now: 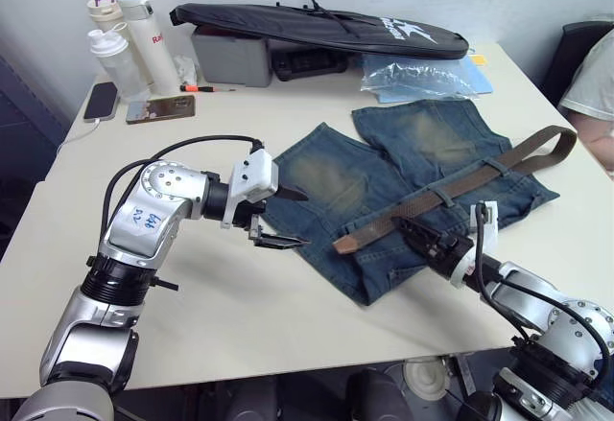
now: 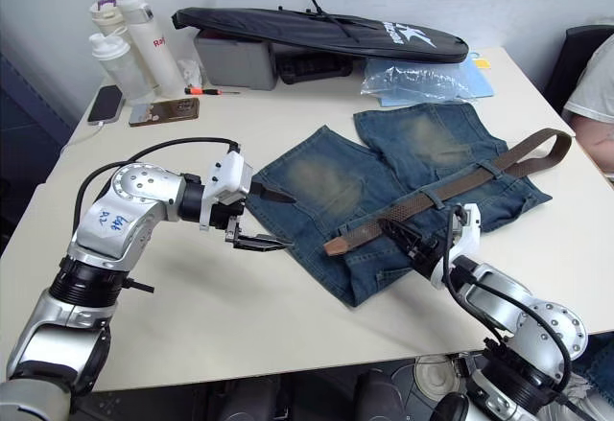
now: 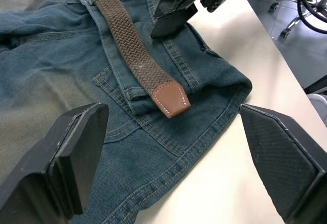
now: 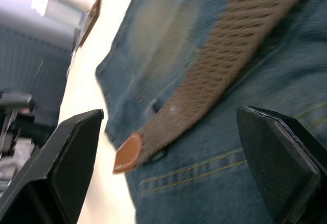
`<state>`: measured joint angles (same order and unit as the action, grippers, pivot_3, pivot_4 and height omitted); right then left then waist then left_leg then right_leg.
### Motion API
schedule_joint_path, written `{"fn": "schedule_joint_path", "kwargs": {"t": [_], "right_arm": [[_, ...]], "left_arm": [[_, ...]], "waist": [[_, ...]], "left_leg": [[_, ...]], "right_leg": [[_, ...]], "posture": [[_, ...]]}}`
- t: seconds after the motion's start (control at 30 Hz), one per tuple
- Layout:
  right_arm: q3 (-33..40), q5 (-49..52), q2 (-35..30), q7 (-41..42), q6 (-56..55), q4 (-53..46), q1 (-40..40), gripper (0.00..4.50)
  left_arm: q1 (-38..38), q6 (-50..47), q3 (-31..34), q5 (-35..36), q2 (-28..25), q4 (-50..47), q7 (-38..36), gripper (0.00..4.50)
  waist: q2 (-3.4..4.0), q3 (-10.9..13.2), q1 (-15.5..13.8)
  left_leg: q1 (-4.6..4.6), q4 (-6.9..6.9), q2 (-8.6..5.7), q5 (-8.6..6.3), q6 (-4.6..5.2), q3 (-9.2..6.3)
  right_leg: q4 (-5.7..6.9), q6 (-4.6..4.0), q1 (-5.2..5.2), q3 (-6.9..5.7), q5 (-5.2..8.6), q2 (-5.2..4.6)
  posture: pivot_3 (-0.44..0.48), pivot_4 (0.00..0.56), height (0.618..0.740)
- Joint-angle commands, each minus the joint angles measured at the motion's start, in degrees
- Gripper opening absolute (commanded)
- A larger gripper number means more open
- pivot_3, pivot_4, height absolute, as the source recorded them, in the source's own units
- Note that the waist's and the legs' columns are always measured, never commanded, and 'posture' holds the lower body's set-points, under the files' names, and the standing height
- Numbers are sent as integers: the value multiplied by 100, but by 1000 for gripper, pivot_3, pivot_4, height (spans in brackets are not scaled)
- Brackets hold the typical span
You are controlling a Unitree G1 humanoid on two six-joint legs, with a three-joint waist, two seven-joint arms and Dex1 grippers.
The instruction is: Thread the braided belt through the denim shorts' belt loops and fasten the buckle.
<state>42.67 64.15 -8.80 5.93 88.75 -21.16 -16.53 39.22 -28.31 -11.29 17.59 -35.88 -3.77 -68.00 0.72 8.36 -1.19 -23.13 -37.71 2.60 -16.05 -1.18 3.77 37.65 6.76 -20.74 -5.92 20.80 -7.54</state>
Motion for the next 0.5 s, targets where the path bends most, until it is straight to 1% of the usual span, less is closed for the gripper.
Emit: {"fn": "schedule_joint_path", "kwargs": {"t": [0.03,0.27,0.37,0.5], "right_arm": [[606,565,477,-1111,-471,802,-536,4445],[358,1678,577,-2038,-976,1107,-581,4445],[66,2250,501,-2385,-1281,1214,-445,4445],[-433,2710,316,-2533,-1653,1273,-214,4445]], "left_arm": [[-80,11,175,45,-49,-263,161,4500],[-64,87,174,9,-77,-225,298,4500],[-44,153,163,-29,-91,-191,337,4500],[-13,180,146,-26,-93,-154,341,4500]], "waist": [[3,-2,4],[2,-1,8],[3,-2,28],[2,-1,38]], "left_leg": [[-1,4,0,0,0,0],[-10,10,0,2,-3,1],[-9,14,1,2,-3,2],[-10,23,2,2,-3,3]], "right_leg": [[2,0,-6,3,0,0],[11,-1,-32,19,0,-3],[14,-1,-40,26,0,-1],[16,-1,-54,42,1,0]], "posture": [[0,150,658],[0,150,658],[0,150,658],[0,150,658]]}}
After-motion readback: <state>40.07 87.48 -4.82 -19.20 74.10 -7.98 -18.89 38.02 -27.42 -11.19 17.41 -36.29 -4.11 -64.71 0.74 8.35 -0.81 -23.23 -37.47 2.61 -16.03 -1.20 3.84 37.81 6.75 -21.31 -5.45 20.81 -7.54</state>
